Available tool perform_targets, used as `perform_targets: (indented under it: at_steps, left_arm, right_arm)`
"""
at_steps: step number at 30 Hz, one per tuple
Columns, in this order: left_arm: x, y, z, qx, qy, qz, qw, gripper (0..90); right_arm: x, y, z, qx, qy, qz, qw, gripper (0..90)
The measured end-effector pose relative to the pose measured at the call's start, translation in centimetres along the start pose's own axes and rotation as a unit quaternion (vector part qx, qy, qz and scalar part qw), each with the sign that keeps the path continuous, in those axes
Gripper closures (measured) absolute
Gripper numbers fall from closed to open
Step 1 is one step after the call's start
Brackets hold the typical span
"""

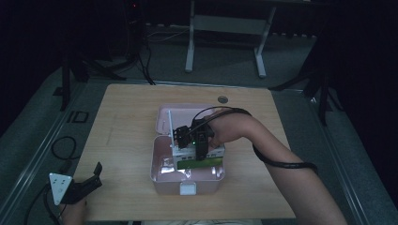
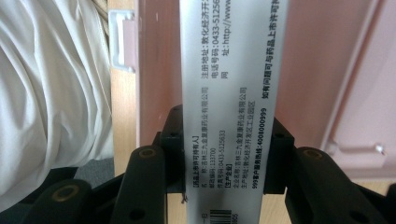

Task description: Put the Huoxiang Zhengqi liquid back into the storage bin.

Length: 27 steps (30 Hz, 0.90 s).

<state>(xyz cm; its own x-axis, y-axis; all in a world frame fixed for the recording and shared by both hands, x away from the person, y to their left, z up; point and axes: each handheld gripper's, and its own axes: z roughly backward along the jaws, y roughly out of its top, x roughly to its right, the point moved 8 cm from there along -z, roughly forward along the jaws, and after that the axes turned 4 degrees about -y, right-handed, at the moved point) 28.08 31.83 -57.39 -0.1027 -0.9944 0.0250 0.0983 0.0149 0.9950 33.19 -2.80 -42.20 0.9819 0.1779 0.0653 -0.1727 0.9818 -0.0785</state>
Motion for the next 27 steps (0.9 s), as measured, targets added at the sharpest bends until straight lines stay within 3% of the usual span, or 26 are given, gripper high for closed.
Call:
perform_targets:
  at_steps: [7,27]
  left_arm:
    - [0.0,0.0,0.0,0.0,-0.001,0.0,1.0,0.2]
    - [0.0,0.0,0.0,0.0,-0.001,0.0,1.0,0.2]
  right_arm:
    - [-0.3,1.1,-1.4,0.006,0.005,0.001,1.0,61.6]
    - [-0.2,1.1,-7.3,-0.002,0.029,-0.025,0.9993,61.6]
